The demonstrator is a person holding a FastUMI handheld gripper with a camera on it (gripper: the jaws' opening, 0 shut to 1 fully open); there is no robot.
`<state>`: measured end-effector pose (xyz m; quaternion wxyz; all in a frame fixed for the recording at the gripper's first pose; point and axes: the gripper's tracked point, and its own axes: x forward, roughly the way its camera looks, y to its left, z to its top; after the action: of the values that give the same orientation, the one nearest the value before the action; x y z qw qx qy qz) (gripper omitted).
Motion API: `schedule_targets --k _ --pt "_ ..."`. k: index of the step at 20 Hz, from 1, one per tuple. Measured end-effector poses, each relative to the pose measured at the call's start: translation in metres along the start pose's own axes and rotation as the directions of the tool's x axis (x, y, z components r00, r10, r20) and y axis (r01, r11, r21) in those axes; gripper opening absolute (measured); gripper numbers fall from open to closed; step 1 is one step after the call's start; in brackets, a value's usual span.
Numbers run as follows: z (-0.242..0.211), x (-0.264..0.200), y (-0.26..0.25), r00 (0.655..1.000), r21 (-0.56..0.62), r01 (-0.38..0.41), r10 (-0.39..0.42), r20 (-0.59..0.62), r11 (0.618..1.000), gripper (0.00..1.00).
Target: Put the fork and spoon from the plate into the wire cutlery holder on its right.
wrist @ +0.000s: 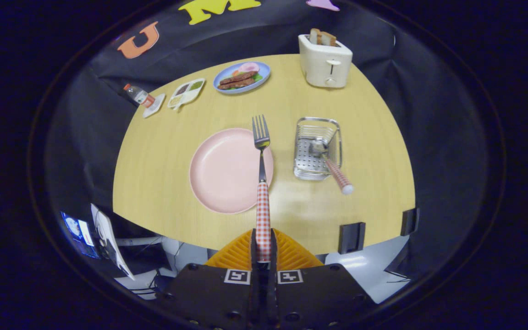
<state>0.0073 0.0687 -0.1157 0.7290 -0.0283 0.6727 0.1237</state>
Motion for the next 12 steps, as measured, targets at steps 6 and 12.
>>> schedule_targets --k 6,12 --pt "0.008 -0.011 -0.044 0.999 0.069 0.020 -0.018 -0.036 0.997 0.07" --pt "0.006 -0.001 -0.061 0.993 0.106 0.003 0.009 -0.116 0.994 0.06"
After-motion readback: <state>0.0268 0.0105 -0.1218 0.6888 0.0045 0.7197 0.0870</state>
